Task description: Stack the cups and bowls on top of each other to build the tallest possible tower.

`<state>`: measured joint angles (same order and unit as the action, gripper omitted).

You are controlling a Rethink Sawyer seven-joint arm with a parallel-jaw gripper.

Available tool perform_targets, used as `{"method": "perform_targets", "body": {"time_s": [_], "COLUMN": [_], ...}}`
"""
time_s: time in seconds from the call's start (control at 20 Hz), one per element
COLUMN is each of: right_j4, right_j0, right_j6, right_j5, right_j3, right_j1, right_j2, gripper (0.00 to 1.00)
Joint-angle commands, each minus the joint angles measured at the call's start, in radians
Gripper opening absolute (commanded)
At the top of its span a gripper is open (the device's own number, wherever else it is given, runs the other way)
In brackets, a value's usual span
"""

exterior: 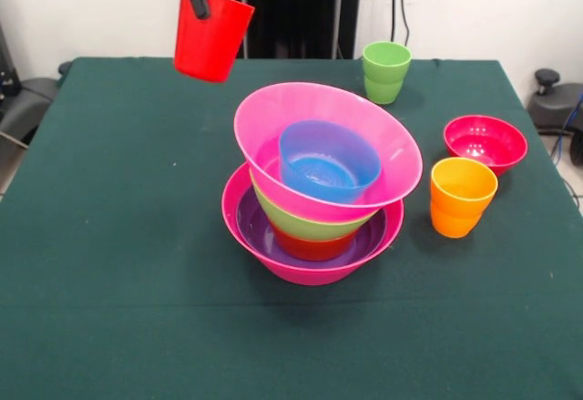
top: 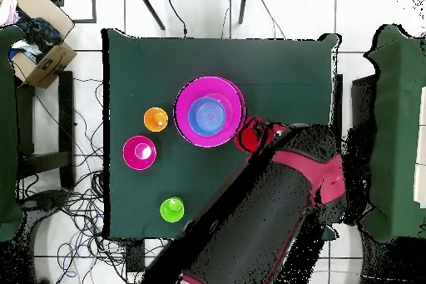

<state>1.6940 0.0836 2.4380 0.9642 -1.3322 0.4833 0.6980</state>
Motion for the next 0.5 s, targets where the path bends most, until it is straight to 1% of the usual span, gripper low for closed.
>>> {"method": "perform_targets", "body": {"time_s": [0.05,0.15,0.2,0.3,0.5], "right_j4": [0.109,0.130,0.138,0.157,0.173], "right_j0": [0.032,0.031,0.030,0.029,0.055], "right_j6": [0.498,0.577,0.633,0.681,0.754], "right_j5": [-0.001,0.028,0.036,0.054,0.078], "right_j3": [0.110,0.139,0.157,0.184,0.183], "right_j1": [-0.150,-0.175,-0.192,-0.216,-0.238], "right_j2": [0.032,0.047,0.058,0.071,0.099], "gripper": [0.00,0.00,0.00,0.00,0.00]}}
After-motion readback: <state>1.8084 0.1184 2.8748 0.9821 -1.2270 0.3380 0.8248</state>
